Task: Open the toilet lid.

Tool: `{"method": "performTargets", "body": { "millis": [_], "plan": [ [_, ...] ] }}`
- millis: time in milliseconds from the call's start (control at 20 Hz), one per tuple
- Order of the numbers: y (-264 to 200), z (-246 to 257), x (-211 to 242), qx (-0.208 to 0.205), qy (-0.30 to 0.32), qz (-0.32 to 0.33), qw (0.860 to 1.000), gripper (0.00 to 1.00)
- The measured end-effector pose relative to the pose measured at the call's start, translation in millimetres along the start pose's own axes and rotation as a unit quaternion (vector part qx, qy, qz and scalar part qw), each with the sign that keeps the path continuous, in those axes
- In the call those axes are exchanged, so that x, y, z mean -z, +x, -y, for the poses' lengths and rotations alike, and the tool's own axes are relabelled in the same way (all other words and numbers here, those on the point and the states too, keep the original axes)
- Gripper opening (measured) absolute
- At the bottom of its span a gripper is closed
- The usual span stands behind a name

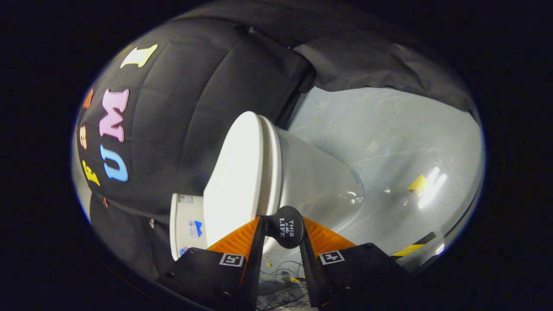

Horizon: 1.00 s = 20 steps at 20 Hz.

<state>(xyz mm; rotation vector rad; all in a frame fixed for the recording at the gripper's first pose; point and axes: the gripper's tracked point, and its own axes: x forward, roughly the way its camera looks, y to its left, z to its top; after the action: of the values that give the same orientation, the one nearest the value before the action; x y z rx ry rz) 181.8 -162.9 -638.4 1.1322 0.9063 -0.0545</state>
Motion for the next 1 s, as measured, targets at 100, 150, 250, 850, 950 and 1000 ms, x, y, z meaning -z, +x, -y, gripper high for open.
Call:
{"method": "performTargets", "body": {
  "millis": [100,150,250,850,950,1000],
  "plan": [
    [0.1,-0.5,-4.1,-0.006,0.015,0.01,1.0,0.48],
    [-0.5,-0.7,-7.4,-0.008,0.019,0.014,1.0,0.48],
    [-11.6,3.1,-8.9,-0.004,0.015,0.002,1.0,0.48],
    [-34.4,-59.4,-4.3,-0.035,-0.073,0.015,0.997,0.08],
    [-42.5,-76.7,-4.8,-0.03,-0.08,0.021,0.996,0.07],
    [-46.4,-83.9,-3.0,-0.022,-0.092,0.023,0.995,0.07]
  ]
}}
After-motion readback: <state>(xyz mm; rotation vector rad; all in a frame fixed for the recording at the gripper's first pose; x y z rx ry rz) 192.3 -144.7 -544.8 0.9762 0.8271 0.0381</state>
